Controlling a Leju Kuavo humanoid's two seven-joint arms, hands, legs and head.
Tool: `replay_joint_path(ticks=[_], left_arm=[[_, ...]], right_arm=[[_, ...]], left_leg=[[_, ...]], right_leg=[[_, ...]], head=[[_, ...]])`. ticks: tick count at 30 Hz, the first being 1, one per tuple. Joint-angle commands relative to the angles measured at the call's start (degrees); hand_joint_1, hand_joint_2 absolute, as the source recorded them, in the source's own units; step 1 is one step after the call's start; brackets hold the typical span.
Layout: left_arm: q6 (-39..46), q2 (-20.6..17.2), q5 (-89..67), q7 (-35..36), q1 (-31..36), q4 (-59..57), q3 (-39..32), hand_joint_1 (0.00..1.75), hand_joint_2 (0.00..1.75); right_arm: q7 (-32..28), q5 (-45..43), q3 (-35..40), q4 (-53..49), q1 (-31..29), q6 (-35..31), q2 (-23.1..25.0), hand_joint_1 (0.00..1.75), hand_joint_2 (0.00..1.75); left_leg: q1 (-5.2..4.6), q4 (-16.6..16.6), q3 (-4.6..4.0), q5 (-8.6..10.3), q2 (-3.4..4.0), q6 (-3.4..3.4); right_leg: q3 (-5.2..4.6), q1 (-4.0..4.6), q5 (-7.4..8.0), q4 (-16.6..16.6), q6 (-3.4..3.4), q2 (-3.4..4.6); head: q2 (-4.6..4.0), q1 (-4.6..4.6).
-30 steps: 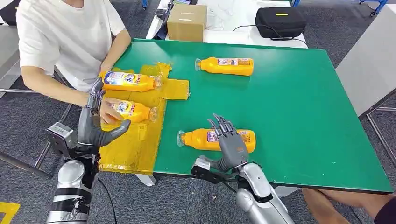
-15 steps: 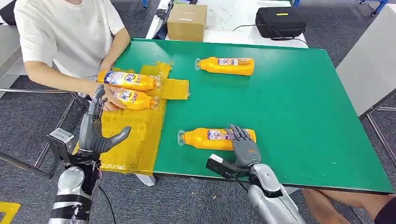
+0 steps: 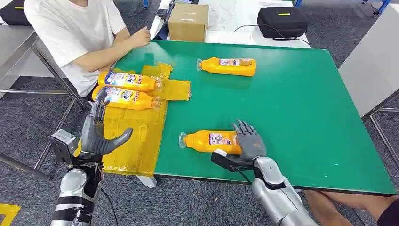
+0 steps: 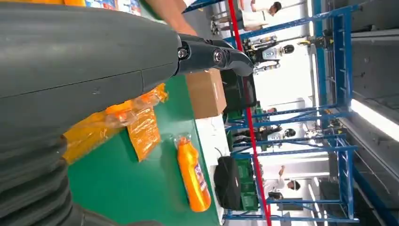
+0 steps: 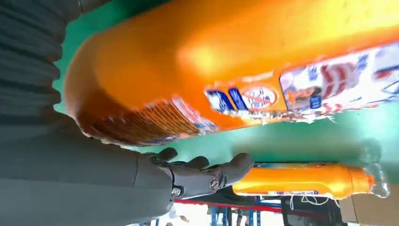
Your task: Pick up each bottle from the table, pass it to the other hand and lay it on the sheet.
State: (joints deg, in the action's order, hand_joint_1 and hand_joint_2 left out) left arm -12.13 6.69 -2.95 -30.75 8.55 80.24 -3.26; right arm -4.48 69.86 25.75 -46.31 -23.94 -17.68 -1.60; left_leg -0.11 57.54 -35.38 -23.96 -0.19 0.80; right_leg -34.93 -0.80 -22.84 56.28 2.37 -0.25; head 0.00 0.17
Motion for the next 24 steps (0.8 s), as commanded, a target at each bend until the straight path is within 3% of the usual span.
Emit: replay_joint_path(ticks=[1, 9, 10, 11, 12, 21, 24], left_arm=[[-0.2, -0.26, 0.28, -0.05, 1.85, -3.65, 0.7, 0.0, 1.75], [-1.85, -0.23, 3.26, 1.27, 1.66, -3.58, -0.22, 0.0, 1.75], [-1.85, -0.39, 3.43, 1.24, 1.67, -3.64, -0.48, 0.0, 1.75], [-1.93, -0.36, 3.8, 1.26, 1.67, -3.74, -0.84, 0.0, 1.75], [-1.89, -0.38, 3.8, 1.26, 1.66, -3.79, -0.95, 0.0, 1.75], [-1.85, -0.27, 3.87, 1.26, 1.91, -4.34, -1.29, 0.0, 1.75], [-1.84, -0.41, 3.88, 1.25, 1.97, -4.49, -1.4, 0.0, 1.75]], right_arm=[[0.6, 0.46, 1.24, 7.45, -4.53, 0.39, 1.29, 0.0, 1.75], [1.73, -0.57, 2.67, 14.44, -7.59, 8.26, 1.43, 0.03, 1.75], [1.73, -0.62, 2.86, 15.3, -8.11, 9.08, 1.26, 1.24, 1.75], [2.3, -0.91, 3.22, 16.92, -9.04, 10.78, 1.3, 1.45, 1.75], [2.64, -0.86, 3.43, 17.59, -9.44, 11.39, 1.32, 1.54, 1.75], [3.02, -1.08, 4.5, 20.28, -10.91, 14.0, 1.58, 1.57, 1.75], [3.02, -1.1, 4.64, 20.6, -11.06, 14.33, 1.63, 1.75, 1.75]], left_leg=[[0.02, -0.03, 0.19, -0.05, -0.01, -0.05], [0.03, -0.04, 0.2, -0.05, 0.0, -0.05], [0.07, -0.03, 0.3, -0.09, 0.02, -0.07], [0.04, -0.05, 0.23, -0.04, 0.01, -0.05], [0.05, -0.05, 0.33, -0.07, 0.03, -0.07], [0.06, -0.09, 0.49, 0.02, -0.07, -0.02], [0.07, -0.08, 0.55, 0.02, -0.1, -0.01]], right_leg=[[0.19, 0.02, -0.05, -0.03, -0.07, -0.01], [0.2, 0.03, -0.05, -0.03, -0.07, 0.0], [0.32, 0.07, -0.07, -0.07, -0.1, 0.02], [0.23, 0.04, -0.03, -0.06, -0.07, 0.01], [0.32, 0.06, -0.07, -0.07, -0.1, 0.03], [0.53, 0.07, -0.02, -0.13, -0.09, -0.07], [0.6, 0.07, -0.03, -0.13, -0.08, -0.09]], head=[[0.0, 0.0], [0.0, 0.0], [0.0, 0.0], [0.0, 0.0], [0.0, 0.0], [0.0, 0.0], [0.0, 0.02]])
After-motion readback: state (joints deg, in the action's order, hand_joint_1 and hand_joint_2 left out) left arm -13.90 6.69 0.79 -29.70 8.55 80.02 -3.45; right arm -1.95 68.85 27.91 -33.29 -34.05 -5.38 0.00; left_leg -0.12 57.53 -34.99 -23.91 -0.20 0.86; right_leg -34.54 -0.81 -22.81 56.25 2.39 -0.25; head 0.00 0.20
